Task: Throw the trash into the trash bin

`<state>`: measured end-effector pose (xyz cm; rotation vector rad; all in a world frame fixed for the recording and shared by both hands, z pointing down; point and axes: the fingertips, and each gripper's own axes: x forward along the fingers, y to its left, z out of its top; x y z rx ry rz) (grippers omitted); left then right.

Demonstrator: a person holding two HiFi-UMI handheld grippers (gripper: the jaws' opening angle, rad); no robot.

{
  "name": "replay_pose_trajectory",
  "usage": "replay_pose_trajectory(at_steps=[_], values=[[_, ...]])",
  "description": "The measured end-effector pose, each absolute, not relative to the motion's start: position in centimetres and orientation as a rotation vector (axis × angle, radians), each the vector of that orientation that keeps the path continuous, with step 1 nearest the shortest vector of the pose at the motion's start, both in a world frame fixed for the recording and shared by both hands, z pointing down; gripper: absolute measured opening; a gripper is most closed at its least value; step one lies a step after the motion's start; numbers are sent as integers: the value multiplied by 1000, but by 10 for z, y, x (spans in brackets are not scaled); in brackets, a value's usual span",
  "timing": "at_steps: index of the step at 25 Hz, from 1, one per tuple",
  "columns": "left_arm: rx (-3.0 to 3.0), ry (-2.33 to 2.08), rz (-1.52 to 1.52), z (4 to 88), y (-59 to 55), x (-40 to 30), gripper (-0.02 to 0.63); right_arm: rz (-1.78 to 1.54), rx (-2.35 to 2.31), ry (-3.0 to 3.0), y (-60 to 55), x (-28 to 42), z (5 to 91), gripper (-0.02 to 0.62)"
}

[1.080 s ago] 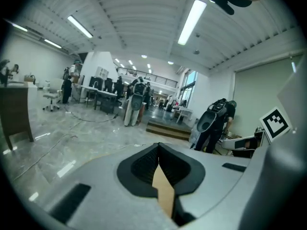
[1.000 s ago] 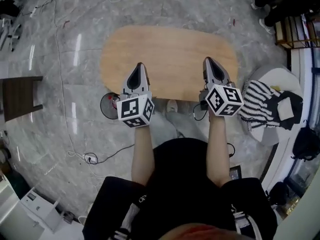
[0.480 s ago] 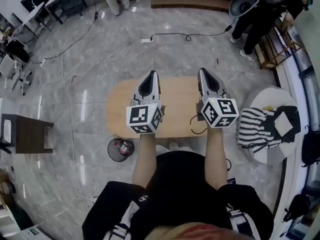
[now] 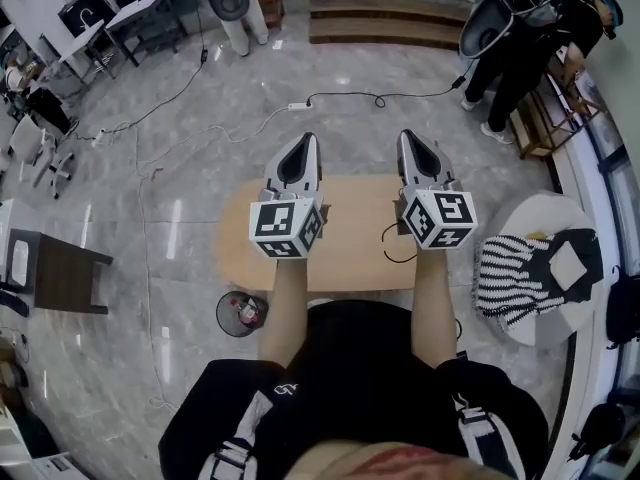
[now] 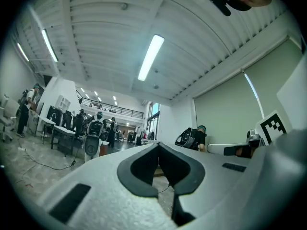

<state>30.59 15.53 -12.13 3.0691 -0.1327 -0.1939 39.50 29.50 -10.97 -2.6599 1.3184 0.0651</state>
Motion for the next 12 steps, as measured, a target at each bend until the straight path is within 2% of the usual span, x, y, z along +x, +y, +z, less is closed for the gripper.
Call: replay_pose_trajectory(at_steps=[12], values=[[3102, -192, -134, -123, 158, 324, 5, 39, -2705, 1306, 299, 415, -106, 12]])
